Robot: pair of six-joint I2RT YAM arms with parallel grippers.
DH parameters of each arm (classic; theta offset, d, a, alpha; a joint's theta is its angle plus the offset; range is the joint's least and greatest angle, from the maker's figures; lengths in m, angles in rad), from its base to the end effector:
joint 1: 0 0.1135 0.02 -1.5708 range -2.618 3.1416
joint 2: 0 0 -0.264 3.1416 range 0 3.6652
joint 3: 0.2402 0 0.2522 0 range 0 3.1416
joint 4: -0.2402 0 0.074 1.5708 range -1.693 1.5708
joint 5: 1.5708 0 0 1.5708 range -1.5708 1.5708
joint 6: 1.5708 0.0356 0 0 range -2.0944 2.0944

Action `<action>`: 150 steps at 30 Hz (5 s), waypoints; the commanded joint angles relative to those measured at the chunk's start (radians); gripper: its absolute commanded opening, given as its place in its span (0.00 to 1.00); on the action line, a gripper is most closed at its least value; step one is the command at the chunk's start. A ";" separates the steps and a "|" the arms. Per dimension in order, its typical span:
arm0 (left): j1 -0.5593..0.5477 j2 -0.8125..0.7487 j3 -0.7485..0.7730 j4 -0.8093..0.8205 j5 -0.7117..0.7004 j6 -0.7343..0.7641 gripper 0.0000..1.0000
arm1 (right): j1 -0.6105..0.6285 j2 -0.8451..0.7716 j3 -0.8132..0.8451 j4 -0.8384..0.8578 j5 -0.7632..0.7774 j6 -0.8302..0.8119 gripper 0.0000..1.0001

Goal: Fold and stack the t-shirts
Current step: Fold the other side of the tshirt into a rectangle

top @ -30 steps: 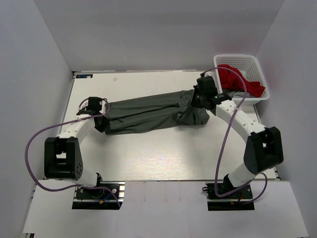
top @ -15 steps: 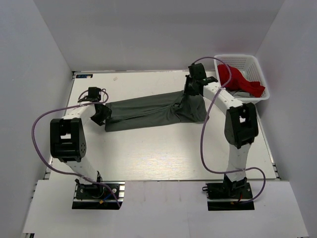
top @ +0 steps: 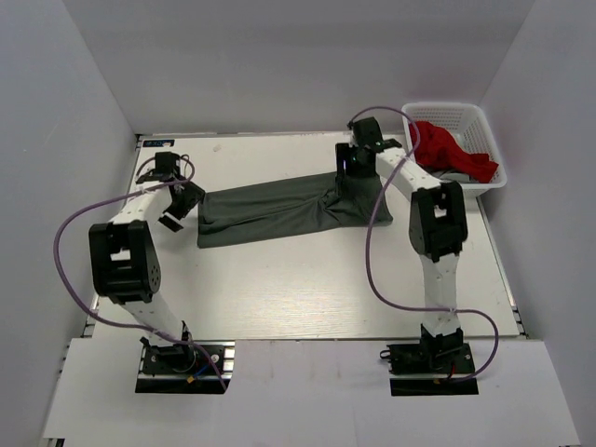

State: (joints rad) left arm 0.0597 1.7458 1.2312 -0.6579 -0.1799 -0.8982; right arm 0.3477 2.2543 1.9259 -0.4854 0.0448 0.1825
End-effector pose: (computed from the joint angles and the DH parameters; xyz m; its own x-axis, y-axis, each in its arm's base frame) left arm 0.3500 0.0273 0.2046 -0.4731 -0.7992 -0.3706 -0.7994 0.5663 -0.2006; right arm 0.4830 0.1734 0.2163 -0.7286 -0.0712 -0.6812 -0.1823 0.9789 0.0926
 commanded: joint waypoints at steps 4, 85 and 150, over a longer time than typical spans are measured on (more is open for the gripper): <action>-0.029 -0.169 -0.071 0.145 0.214 0.178 1.00 | -0.003 -0.383 -0.472 0.116 -0.074 -0.011 0.79; -0.067 0.139 -0.101 0.173 0.261 0.357 1.00 | -0.085 -0.421 -0.740 0.242 0.264 -0.351 0.00; -0.078 0.099 -0.187 0.219 0.358 0.384 1.00 | 0.129 -0.220 -0.326 0.110 0.084 0.276 0.52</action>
State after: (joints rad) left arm -0.0216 1.8000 1.0985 -0.3542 0.1814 -0.5304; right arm 0.4721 2.0243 1.5227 -0.3233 0.0109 0.3981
